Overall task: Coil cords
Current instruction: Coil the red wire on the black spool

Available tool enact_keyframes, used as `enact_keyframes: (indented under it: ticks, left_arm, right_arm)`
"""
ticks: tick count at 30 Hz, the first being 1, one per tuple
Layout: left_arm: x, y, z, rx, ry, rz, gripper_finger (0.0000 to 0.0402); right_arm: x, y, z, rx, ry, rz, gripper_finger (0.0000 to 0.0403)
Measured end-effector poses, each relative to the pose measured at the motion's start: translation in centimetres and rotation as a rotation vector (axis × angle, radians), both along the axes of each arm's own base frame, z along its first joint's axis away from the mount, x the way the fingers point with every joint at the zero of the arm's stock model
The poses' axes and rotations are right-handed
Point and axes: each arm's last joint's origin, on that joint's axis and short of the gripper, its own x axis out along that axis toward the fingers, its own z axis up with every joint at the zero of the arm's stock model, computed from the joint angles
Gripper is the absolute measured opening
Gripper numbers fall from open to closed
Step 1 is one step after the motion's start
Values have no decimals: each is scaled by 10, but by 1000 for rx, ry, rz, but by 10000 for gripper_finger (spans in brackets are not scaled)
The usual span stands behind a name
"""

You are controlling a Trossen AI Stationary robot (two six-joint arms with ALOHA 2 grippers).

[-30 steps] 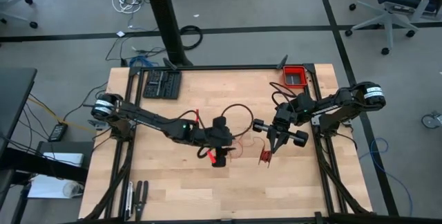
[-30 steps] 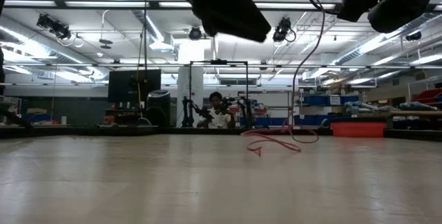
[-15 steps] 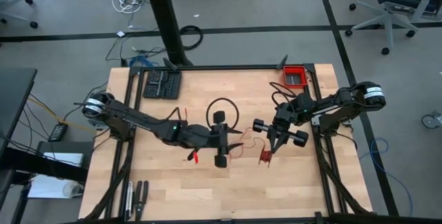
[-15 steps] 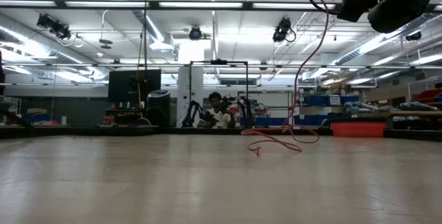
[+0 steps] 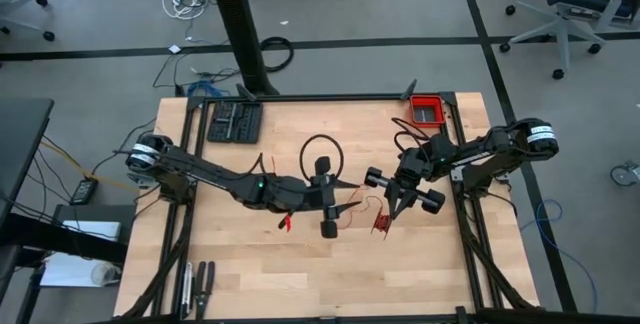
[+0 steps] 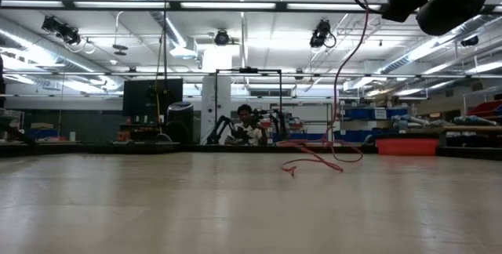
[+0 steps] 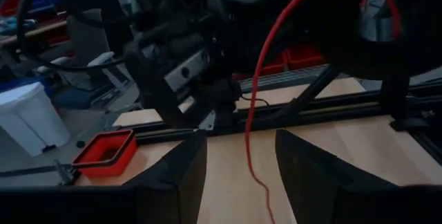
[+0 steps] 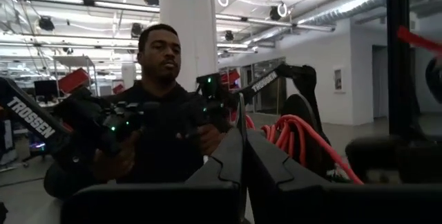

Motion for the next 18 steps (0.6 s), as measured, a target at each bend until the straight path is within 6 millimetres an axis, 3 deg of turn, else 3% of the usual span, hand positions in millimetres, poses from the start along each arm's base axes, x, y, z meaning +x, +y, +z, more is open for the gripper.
enact_keyframes:
  ticks: [14, 18]
  left_arm:
    - [4, -2, -6, -8, 0, -32, 176]
    - [10, -1, -14, -80, -15, -7, 176]
  right_arm:
    - [5, 0, 16, -21, -71, 8, 6]
    - [7, -2, 19, -26, -92, -4, 6]
